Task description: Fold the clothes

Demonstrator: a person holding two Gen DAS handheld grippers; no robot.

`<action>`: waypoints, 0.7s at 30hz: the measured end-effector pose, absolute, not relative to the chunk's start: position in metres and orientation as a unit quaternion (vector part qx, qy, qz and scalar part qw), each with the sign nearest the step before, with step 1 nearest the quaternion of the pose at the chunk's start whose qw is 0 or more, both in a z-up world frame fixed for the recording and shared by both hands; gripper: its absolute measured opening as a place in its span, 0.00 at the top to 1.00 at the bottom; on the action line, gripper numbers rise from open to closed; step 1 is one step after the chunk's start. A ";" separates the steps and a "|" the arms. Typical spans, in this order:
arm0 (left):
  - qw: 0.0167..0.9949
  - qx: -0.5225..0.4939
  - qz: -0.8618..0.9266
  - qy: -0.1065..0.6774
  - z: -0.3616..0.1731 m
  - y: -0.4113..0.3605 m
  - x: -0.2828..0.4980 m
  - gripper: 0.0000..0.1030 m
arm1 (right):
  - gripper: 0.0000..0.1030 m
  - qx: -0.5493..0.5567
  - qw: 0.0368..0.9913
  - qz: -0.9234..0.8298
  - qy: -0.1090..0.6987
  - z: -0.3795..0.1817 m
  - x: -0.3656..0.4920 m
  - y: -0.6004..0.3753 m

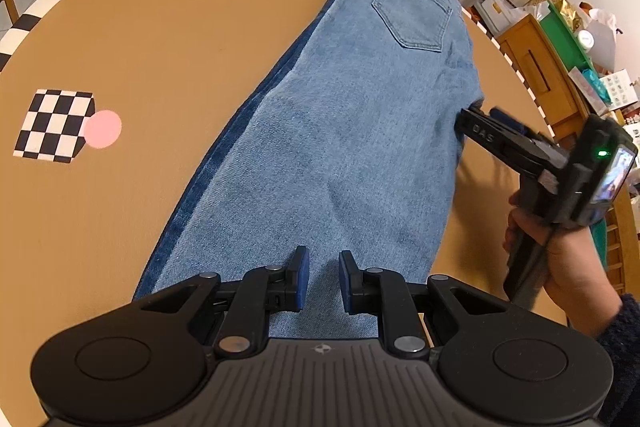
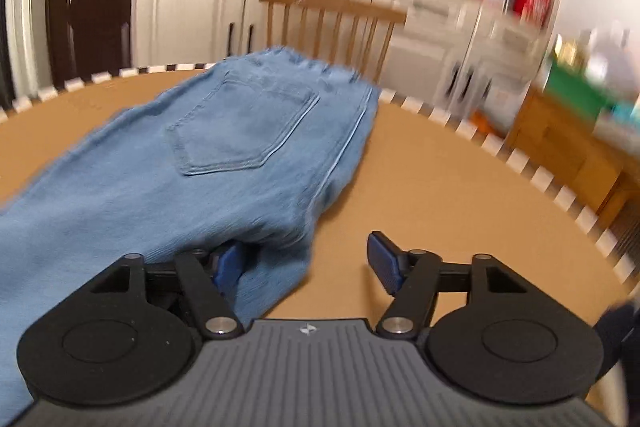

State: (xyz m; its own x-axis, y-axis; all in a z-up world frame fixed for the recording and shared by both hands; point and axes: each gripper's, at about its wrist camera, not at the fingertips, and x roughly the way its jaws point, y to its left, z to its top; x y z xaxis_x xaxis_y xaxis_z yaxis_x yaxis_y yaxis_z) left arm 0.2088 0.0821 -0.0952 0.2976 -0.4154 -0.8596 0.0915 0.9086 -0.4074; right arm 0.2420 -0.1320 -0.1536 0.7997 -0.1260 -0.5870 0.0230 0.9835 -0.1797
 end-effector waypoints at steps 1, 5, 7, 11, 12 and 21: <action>0.793 -0.142 -0.160 0.571 -0.095 0.082 0.209 0.82 | 0.48 -0.107 0.944 -0.041 0.309 -0.155 0.244 -0.131; 0.792 -0.145 -0.161 0.571 -0.096 0.083 0.210 0.82 | 0.68 -0.154 0.940 -0.014 0.305 -0.151 0.241 -0.131; 0.791 -0.146 -0.162 0.571 -0.096 0.084 0.210 0.82 | 0.69 -0.167 0.940 -0.001 0.296 -0.148 0.236 -0.137; 0.789 -0.149 -0.165 0.573 -0.098 0.085 0.212 0.82 | 0.79 -0.163 0.937 0.025 0.307 -0.146 0.238 -0.145; 0.788 -0.150 -0.165 0.574 -0.098 0.086 0.213 0.82 | 0.79 -0.161 0.936 0.028 0.311 -0.146 0.239 -0.146; 0.782 -0.161 -0.161 0.580 -0.099 0.090 0.217 0.86 | 0.50 -0.156 0.928 0.070 0.331 -0.132 0.240 -0.165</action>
State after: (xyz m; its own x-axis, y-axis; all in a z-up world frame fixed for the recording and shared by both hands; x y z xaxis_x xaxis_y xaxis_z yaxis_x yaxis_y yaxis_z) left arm 0.2171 0.0902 -0.0990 0.2744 -0.4386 -0.8557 0.0651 0.8963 -0.4386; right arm 0.2400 -0.1648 -0.1315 0.7715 0.0272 -0.6357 -0.2338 0.9413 -0.2435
